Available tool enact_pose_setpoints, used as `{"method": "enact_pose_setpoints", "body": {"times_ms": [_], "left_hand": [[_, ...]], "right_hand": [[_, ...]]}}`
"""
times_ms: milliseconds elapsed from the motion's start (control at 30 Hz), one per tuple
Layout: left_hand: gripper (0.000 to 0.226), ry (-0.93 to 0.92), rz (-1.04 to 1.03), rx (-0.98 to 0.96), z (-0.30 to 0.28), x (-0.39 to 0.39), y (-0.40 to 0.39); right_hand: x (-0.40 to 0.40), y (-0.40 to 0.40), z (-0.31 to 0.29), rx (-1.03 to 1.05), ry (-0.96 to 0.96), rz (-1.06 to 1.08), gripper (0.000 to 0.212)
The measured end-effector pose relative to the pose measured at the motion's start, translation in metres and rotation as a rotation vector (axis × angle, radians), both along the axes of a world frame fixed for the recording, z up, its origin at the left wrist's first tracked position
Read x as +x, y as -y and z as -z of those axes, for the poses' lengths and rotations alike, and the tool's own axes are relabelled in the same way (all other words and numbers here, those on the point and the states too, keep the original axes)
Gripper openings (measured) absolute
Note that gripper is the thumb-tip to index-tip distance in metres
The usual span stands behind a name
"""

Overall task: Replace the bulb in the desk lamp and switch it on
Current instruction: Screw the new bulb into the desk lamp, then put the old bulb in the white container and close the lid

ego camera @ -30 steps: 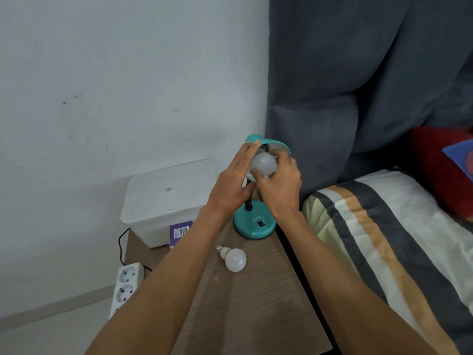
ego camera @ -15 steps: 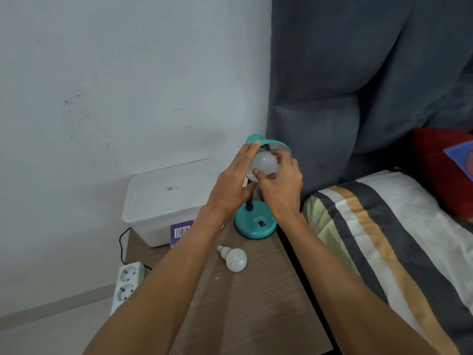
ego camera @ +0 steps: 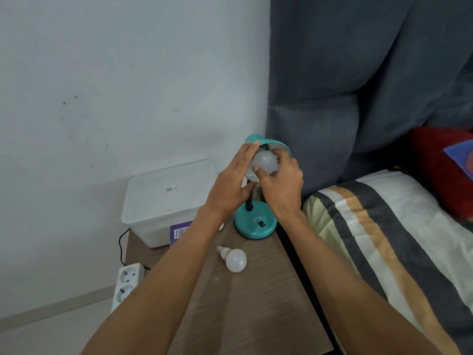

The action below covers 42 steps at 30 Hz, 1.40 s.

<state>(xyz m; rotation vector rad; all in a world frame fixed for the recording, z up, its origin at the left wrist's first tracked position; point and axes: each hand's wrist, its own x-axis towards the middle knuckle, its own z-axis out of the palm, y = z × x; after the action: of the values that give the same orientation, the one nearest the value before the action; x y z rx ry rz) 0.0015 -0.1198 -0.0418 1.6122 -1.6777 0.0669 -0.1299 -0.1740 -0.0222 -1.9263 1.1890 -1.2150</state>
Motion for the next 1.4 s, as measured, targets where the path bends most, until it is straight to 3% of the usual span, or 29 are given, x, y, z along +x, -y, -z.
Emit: {"method": "enact_pose_setpoints", "body": {"times_ms": [100,167,267,700,900,1100,1267,1400], "left_hand": [[0.092,0.007,-0.003,0.009,0.0,0.0,0.0],[0.091,0.01,0.001,-0.002,0.001,0.0,-0.002],[0.092,-0.009,-0.007,-0.006,0.0,0.001,-0.004],[0.098,-0.086,-0.042,0.066,-0.016,0.002,-0.017],[0.093,-0.211,-0.196,0.033,-0.017,0.031,-0.067],[0.075,-0.186,-0.471,0.076,-0.005,0.081,-0.129],[0.082,-0.213,-0.705,0.151,0.015,0.128,-0.162],[0.084,-0.335,-0.764,0.253,0.032,0.156,-0.169]], "right_hand": [[0.0,0.007,-0.004,0.118,0.065,0.091,0.035],[-0.003,0.013,-0.006,0.152,0.081,0.167,0.035],[-0.008,0.007,-0.007,0.071,0.011,0.112,0.034],[0.002,-0.023,-0.033,-0.125,0.097,0.023,0.015],[0.032,-0.048,-0.042,-0.151,0.041,-0.154,0.017],[0.074,-0.062,-0.024,-0.087,-0.083,-0.262,0.023],[0.105,-0.053,0.009,0.003,-0.24,-0.326,0.045],[0.119,-0.039,0.028,0.134,-0.345,-0.358,0.064]]}}
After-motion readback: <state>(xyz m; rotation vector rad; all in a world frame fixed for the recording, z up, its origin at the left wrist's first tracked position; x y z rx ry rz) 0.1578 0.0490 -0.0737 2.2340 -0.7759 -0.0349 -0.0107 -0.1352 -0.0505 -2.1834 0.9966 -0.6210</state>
